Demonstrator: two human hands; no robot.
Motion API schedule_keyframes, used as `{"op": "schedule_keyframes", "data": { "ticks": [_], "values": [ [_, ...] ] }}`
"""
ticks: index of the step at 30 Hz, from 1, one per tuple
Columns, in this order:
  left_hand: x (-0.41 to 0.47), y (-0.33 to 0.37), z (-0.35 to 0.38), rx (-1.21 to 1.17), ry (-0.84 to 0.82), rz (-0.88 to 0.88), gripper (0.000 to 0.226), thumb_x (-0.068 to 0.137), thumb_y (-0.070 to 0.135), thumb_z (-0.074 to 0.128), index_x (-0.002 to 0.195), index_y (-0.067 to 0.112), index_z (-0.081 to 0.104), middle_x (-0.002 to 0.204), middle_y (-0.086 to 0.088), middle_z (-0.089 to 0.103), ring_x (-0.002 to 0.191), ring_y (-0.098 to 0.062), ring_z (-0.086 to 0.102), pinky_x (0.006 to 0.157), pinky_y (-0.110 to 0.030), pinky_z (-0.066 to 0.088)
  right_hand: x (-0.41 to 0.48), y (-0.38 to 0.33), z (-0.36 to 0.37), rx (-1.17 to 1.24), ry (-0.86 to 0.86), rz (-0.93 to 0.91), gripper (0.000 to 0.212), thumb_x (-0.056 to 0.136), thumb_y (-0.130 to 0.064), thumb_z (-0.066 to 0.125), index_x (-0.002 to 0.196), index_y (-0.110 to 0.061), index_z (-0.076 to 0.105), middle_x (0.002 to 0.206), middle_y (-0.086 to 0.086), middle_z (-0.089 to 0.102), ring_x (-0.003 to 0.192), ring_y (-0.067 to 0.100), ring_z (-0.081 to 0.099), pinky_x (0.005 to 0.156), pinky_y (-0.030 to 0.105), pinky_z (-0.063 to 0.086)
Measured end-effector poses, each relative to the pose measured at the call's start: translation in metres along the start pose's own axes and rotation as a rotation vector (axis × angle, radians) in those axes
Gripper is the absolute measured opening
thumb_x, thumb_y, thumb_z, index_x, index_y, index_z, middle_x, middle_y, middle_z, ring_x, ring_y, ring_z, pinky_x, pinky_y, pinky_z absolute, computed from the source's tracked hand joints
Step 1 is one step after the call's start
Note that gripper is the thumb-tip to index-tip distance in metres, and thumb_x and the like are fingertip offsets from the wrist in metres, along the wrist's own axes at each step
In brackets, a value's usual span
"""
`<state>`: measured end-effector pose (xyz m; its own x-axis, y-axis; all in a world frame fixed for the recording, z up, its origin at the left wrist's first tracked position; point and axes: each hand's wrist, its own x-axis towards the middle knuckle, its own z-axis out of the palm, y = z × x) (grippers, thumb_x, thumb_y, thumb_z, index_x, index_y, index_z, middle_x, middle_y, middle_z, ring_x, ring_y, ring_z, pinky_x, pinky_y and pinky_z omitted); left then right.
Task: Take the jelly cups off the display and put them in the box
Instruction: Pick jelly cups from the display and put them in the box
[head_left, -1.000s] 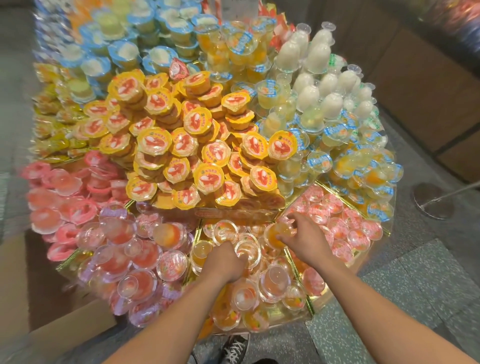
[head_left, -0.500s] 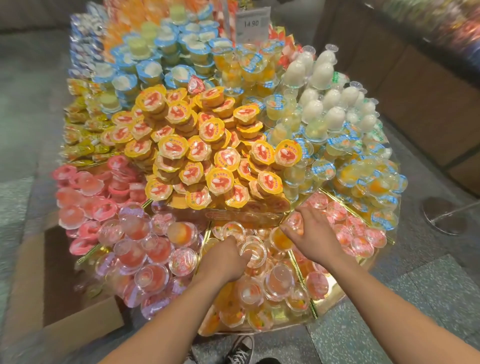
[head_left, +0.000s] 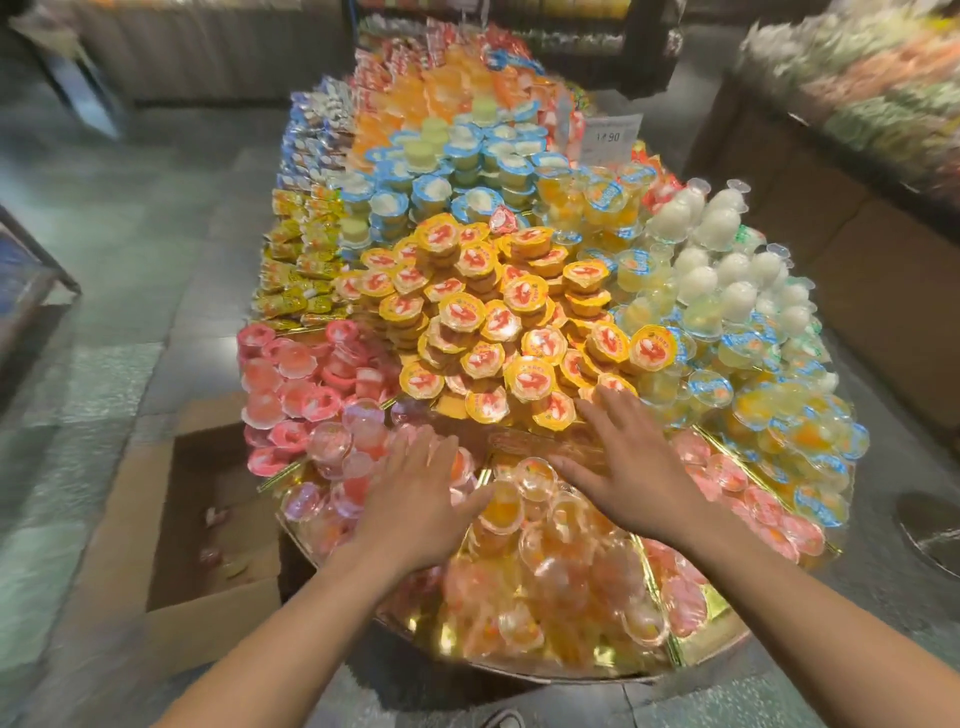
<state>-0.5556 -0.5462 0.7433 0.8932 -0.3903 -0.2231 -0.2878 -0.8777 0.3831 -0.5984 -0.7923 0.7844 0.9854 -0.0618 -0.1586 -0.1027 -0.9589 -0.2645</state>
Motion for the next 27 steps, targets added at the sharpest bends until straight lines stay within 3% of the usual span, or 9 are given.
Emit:
{"op": "schedule_keyframes", "data": {
  "ticks": [3,7,11,13,17,20,24,27],
  "values": [
    [-0.036,-0.047,-0.021,0.000,0.053,-0.040,0.083,0.091,0.076,0.028,0.158,0.031,0.005,0.168,0.001,0.000,0.154,-0.026,-0.005,0.125,-0.047,0.006,0.000,-0.055,0.006,0.002,-0.013,-0.087,0.105,0.075,-0.093,0.013,0.159,-0.030,0.017,0.169,0.001,0.005,0.155,0.026,-0.002,0.125,0.051,0.013],
    [-0.086,-0.122,-0.037,0.016,0.109,-0.122,0.095,0.079,0.091,0.016,0.157,0.037,0.005,0.167,-0.001,0.009,0.154,-0.029,0.006,0.121,-0.055,0.018,-0.003,-0.142,0.027,-0.005,-0.048,-0.212,0.099,0.080,-0.089,0.019,0.159,-0.029,0.017,0.168,0.002,0.007,0.155,0.025,-0.002,0.125,0.048,0.011],
    [-0.146,-0.200,-0.061,0.042,0.112,-0.270,0.095,0.081,0.088,0.020,0.158,0.031,0.010,0.168,-0.004,0.006,0.154,-0.029,0.000,0.123,-0.053,0.013,-0.008,-0.236,0.065,-0.046,-0.028,-0.339,0.090,0.087,-0.081,0.023,0.157,-0.026,0.027,0.165,0.004,0.021,0.153,0.030,0.013,0.121,0.053,0.022],
    [-0.172,-0.238,-0.077,0.055,0.108,-0.306,0.100,0.078,0.089,0.013,0.158,0.029,0.009,0.168,-0.006,0.005,0.154,-0.028,-0.001,0.123,-0.052,0.012,-0.011,-0.283,0.083,-0.061,-0.008,-0.374,0.092,0.085,-0.080,0.017,0.157,-0.023,0.027,0.165,0.008,0.021,0.153,0.031,0.014,0.124,0.050,0.016],
    [-0.215,-0.309,-0.108,0.059,0.092,-0.361,0.086,0.091,0.077,0.028,0.159,0.030,0.005,0.168,-0.003,-0.002,0.154,-0.026,-0.006,0.124,-0.050,0.008,-0.019,-0.376,0.109,-0.121,-0.062,-0.384,0.094,0.087,-0.083,0.012,0.161,-0.025,0.010,0.169,0.005,0.002,0.155,0.027,-0.002,0.119,0.033,-0.007],
    [-0.237,-0.354,-0.128,0.080,0.089,-0.358,0.085,0.092,0.076,0.027,0.159,0.029,0.003,0.168,-0.004,-0.005,0.154,-0.027,-0.011,0.124,-0.052,0.005,-0.011,-0.429,0.130,-0.119,-0.091,-0.370,0.120,0.065,-0.093,-0.016,0.161,-0.026,0.007,0.169,0.005,-0.003,0.155,0.031,-0.007,0.125,0.049,0.001],
    [-0.247,-0.409,-0.140,0.103,0.048,-0.369,0.085,0.091,0.077,0.021,0.158,0.029,0.000,0.167,-0.004,-0.012,0.152,-0.028,-0.018,0.123,-0.054,-0.001,0.000,-0.481,0.152,-0.100,-0.188,-0.345,0.091,0.088,-0.081,0.016,0.160,-0.031,-0.005,0.168,0.003,-0.016,0.153,0.029,-0.018,0.122,0.053,-0.001],
    [-0.241,-0.443,-0.142,0.123,0.016,-0.384,0.086,0.092,0.077,0.020,0.159,0.028,-0.001,0.167,-0.005,-0.011,0.152,-0.029,-0.018,0.122,-0.053,-0.002,0.014,-0.503,0.167,-0.100,-0.247,-0.352,0.086,0.092,-0.077,0.020,0.159,-0.032,-0.012,0.166,0.003,-0.022,0.151,0.029,-0.024,0.124,0.053,-0.004]
  ]
}}
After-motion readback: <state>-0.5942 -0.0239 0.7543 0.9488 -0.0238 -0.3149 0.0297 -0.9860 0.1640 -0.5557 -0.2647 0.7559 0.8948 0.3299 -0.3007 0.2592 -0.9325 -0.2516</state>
